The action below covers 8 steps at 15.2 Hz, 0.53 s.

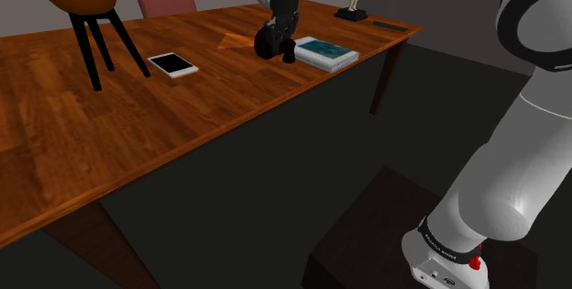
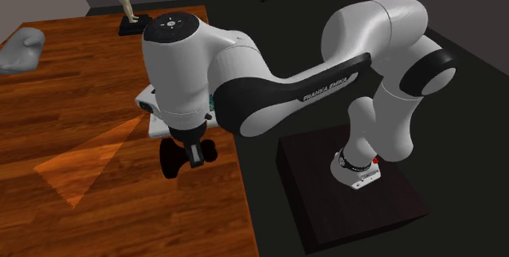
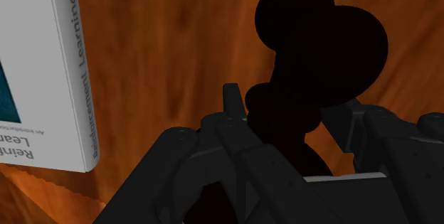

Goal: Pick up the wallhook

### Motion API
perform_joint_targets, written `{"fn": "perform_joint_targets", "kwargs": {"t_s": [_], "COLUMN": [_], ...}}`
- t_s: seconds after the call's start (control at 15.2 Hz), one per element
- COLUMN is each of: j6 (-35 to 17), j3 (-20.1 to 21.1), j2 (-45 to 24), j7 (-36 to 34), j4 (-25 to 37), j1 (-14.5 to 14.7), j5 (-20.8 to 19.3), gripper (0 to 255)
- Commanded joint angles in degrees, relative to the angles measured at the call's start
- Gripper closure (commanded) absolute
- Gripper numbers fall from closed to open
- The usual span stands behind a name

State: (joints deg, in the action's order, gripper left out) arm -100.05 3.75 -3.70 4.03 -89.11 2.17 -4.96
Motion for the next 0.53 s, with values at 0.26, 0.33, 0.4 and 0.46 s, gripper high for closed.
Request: {"fn": "perform_joint_targets", "kwargs": {"t_s": [0.26, 0.33, 0.4, 0.46], "j6": [5.01, 5.89, 6.01, 6.02], "j3": [0.03, 0.04, 0.04, 0.04], "j2": [-1.15, -1.43, -1.46, -1.47], "j7": [0.36, 0.41, 0.42, 0.42], "j4": [6.17, 7.33, 7.49, 7.5], "j1": [0.05, 0.07, 0.07, 0.08], "j5": [-0.03, -0.05, -0.05, -0.05], "gripper": [255, 255, 255, 255]}}
